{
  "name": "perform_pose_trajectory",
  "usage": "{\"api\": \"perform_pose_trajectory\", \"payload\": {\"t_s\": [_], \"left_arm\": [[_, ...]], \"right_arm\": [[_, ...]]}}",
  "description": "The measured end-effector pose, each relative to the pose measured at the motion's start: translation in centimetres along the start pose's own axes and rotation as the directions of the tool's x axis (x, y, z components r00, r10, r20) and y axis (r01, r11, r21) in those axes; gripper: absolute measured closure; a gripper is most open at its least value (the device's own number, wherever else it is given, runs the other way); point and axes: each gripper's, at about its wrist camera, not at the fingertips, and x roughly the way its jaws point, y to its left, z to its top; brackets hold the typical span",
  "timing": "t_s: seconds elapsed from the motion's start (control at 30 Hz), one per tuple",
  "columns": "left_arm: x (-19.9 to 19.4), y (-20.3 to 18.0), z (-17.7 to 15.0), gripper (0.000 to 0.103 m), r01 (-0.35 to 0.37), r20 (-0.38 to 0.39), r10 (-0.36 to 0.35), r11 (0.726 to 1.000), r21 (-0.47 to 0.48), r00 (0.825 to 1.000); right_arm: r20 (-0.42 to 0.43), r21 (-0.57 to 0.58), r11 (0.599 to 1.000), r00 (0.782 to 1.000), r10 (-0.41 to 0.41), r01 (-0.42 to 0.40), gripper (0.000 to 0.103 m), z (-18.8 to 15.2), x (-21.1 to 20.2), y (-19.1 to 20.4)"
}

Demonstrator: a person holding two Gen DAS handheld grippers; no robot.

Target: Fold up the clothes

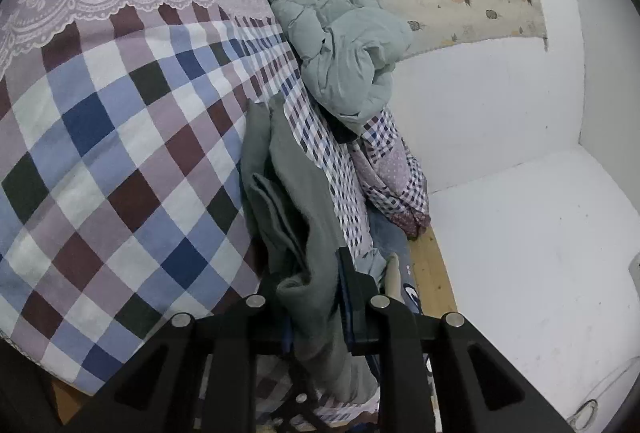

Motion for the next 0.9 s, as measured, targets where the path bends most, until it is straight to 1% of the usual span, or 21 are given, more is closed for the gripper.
{"api": "perform_pose_trajectory", "payload": {"t_s": [0.1, 0.17, 0.27, 0.37, 0.53, 0.63, 0.9], "left_arm": [[-0.2, -0.2, 0.3, 0.087, 0.014, 0.014, -0.014, 1.000, -0.005, 1.000], [-0.5, -0.3, 0.5, 0.091, 0.023, 0.029, -0.022, 1.000, -0.011, 0.999], [-0.8, -0.3, 0.8, 0.100, 0.039, 0.053, -0.038, 0.999, -0.025, 0.998], [-0.9, -0.3, 1.0, 0.101, 0.044, 0.064, -0.042, 0.999, -0.030, 0.997], [-0.8, 0.5, 0.6, 0.101, 0.010, 0.045, -0.008, 0.998, -0.056, 0.999], [-1.0, 1.2, 0.4, 0.101, -0.004, 0.046, 0.008, 0.997, -0.076, 0.999], [-1.2, 2.0, -0.4, 0.101, -0.050, 0.041, 0.054, 0.995, -0.089, 0.998]], "right_arm": [[-0.050, 0.005, 0.999, 0.998, -0.035, 0.035, 0.048, -2.2, 0.5, -1.1], [-0.078, 0.000, 0.998, 0.995, -0.056, 0.056, 0.048, -3.8, 0.7, -1.8], [-0.129, -0.020, 0.996, 0.987, -0.094, 0.093, 0.048, -6.9, 1.2, -3.3], [-0.183, -0.015, 0.993, 0.976, -0.117, 0.117, 0.048, -9.8, 1.5, -5.1], [-0.247, -0.013, 0.989, 0.958, -0.144, 0.145, 0.047, -14.2, 0.5, -7.5], [-0.263, -0.014, 0.988, 0.953, -0.149, 0.151, 0.047, -15.6, -0.4, -8.1], [-0.285, -0.017, 0.988, 0.946, -0.153, 0.154, 0.044, -17.6, -1.9, -8.7]]}}
